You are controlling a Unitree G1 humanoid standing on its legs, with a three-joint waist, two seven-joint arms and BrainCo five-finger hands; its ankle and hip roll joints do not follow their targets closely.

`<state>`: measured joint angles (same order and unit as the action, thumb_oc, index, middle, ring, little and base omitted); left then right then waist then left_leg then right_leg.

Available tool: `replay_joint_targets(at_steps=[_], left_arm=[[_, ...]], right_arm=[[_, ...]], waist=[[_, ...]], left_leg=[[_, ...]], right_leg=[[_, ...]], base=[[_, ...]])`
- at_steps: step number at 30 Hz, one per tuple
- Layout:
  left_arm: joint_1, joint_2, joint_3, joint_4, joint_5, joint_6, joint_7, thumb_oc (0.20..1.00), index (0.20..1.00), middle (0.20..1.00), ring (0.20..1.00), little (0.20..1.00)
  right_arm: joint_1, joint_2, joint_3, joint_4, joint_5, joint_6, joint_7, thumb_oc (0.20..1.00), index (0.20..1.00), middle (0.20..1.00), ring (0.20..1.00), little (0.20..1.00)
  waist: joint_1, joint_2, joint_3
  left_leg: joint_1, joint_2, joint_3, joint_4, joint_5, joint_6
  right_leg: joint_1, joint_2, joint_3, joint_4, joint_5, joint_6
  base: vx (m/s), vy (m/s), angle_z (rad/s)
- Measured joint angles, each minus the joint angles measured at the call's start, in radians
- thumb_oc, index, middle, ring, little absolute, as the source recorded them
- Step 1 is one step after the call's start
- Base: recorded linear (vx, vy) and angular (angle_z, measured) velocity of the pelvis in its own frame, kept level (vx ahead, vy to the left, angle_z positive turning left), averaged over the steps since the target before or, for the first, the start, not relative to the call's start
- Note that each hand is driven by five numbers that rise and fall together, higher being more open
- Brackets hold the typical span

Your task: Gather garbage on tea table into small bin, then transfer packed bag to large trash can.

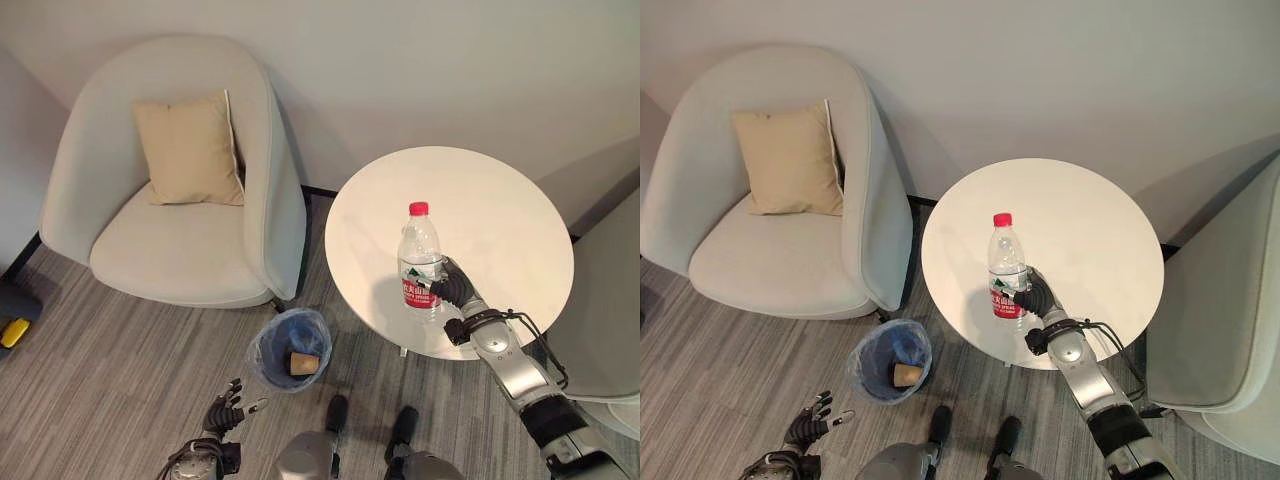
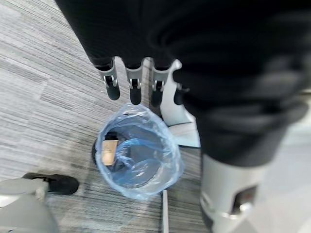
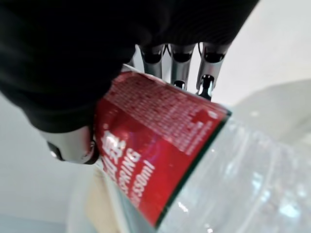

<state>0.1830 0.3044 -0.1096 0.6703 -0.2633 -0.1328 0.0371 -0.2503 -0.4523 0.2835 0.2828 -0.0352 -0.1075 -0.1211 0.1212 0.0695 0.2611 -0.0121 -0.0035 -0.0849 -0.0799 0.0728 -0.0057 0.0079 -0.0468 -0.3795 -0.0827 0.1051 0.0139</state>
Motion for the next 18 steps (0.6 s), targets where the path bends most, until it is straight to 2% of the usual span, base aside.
replay_joint_targets(at_steps=[5,7,9,10,11,12,13,14,16,17,18], left_arm=[[0.009,-0.011,0.002,0.011,0.000,0.001,0.000,1.000,1.000,1.000,1.000,1.000],[0.001,-0.042,-0.002,0.083,0.001,0.003,0.000,1.000,1.000,1.000,1.000,1.000],[-0.010,-0.058,-0.015,0.087,0.003,0.003,0.002,1.000,1.000,1.000,1.000,1.000],[-0.053,-0.062,-0.052,0.092,0.008,0.005,0.003,1.000,1.000,1.000,1.000,1.000],[-0.086,-0.070,-0.081,0.072,0.008,-0.001,0.004,1.000,1.000,1.000,1.000,1.000],[-0.094,-0.072,-0.082,0.071,0.010,0.004,0.003,1.000,1.000,1.000,1.000,1.000],[-0.083,-0.067,-0.080,0.090,0.010,0.013,0.005,1.000,1.000,1.000,1.000,1.000],[-0.070,-0.064,-0.079,0.094,0.027,0.011,0.004,1.000,1.000,1.000,1.000,1.000],[-0.035,-0.054,-0.032,0.130,0.049,0.010,0.004,1.000,1.000,1.000,1.000,1.000],[-0.046,-0.044,-0.022,0.131,0.049,0.010,0.004,1.000,1.000,1.000,1.000,1.000],[-0.085,-0.022,-0.008,0.111,0.048,0.011,0.007,1.000,1.000,1.000,1.000,1.000]], right_arm=[[0.130,-0.003,-0.015,-0.196,0.018,-0.018,0.050,0.200,0.200,0.200,0.200,0.200],[0.191,-0.002,-0.012,-0.252,0.019,-0.025,0.071,0.200,0.200,0.200,0.200,0.200],[0.226,-0.008,-0.015,-0.251,0.021,-0.037,0.070,0.200,0.200,0.200,0.200,0.200],[0.254,-0.014,-0.021,-0.250,0.023,-0.042,0.053,0.200,0.200,0.200,0.200,0.200],[0.262,-0.037,-0.026,-0.242,0.029,-0.039,0.043,0.200,0.200,0.200,0.200,0.200],[0.212,-0.043,-0.017,-0.232,0.027,-0.038,0.047,0.200,0.200,0.200,0.200,0.200],[0.170,-0.040,-0.027,-0.241,0.027,-0.040,0.043,0.200,0.200,0.200,0.200,0.200],[0.162,-0.028,-0.045,-0.249,0.025,-0.039,0.042,0.200,0.200,0.200,0.200,0.200],[0.167,0.031,-0.048,-0.251,0.026,-0.038,0.040,0.200,0.200,0.200,0.200,0.200],[0.168,0.031,-0.046,-0.251,0.026,-0.038,0.041,0.200,0.200,0.200,0.200,0.200],[0.176,0.016,-0.040,-0.252,0.025,-0.038,0.045,0.200,0.200,0.200,0.200,0.200]], waist=[[-0.023,-0.037,-0.015],[-0.031,-0.044,-0.035],[-0.021,-0.043,-0.037],[-0.031,-0.043,-0.034],[-0.050,-0.057,-0.031],[-0.032,-0.052,-0.031],[-0.047,-0.029,-0.034],[-0.057,-0.026,-0.026],[-0.081,-0.049,-0.021],[-0.081,-0.056,-0.018],[-0.095,-0.055,-0.017]], left_leg=[[0.034,0.003,0.015,-0.006,-0.006,-0.007],[0.034,0.003,0.012,-0.006,-0.006,-0.009],[-0.005,-0.001,-0.025,0.010,-0.002,-0.023],[-0.067,0.022,0.091,0.040,-0.094,-0.028],[-0.099,0.031,0.203,0.063,-0.119,-0.040],[-0.118,0.087,0.409,0.156,-0.115,-0.045],[-0.022,0.111,0.487,0.096,-0.110,-0.042],[0.017,0.069,0.467,0.050,-0.050,0.009],[0.061,-0.003,0.484,0.042,-0.112,0.071],[0.063,-0.026,0.481,0.049,-0.117,0.082],[0.029,-0.043,0.430,0.059,-0.106,0.108]], right_leg=[[0.026,0.004,0.023,0.000,-0.007,0.005],[0.031,0.004,0.020,0.000,-0.001,-0.004],[0.033,-0.001,-0.044,0.001,0.002,-0.007],[0.032,-0.035,-0.174,0.009,-0.007,0.015],[0.012,-0.083,-0.245,0.036,-0.031,0.012],[0.002,-0.105,-0.280,0.030,-0.051,0.018],[0.008,-0.105,-0.237,0.037,-0.046,0.029],[0.001,-0.128,-0.200,0.076,-0.026,0.059],[-0.041,-0.239,-0.125,0.246,-0.062,0.089],[-0.073,-0.274,-0.086,0.304,-0.067,0.090],[-0.149,-0.256,0.074,0.395,-0.149,0.085]], base=[[-0.02,-0.029,-0.10],[-0.09,-0.011,0.20],[-0.15,0.109,1.12],[-0.02,0.245,2.38],[0.08,0.246,2.75],[0.27,0.458,1.93],[0.27,0.503,0.84],[0.31,0.563,-0.02],[0.14,0.287,-0.23],[0.08,0.162,0.49],[0.08,0.140,0.86]])
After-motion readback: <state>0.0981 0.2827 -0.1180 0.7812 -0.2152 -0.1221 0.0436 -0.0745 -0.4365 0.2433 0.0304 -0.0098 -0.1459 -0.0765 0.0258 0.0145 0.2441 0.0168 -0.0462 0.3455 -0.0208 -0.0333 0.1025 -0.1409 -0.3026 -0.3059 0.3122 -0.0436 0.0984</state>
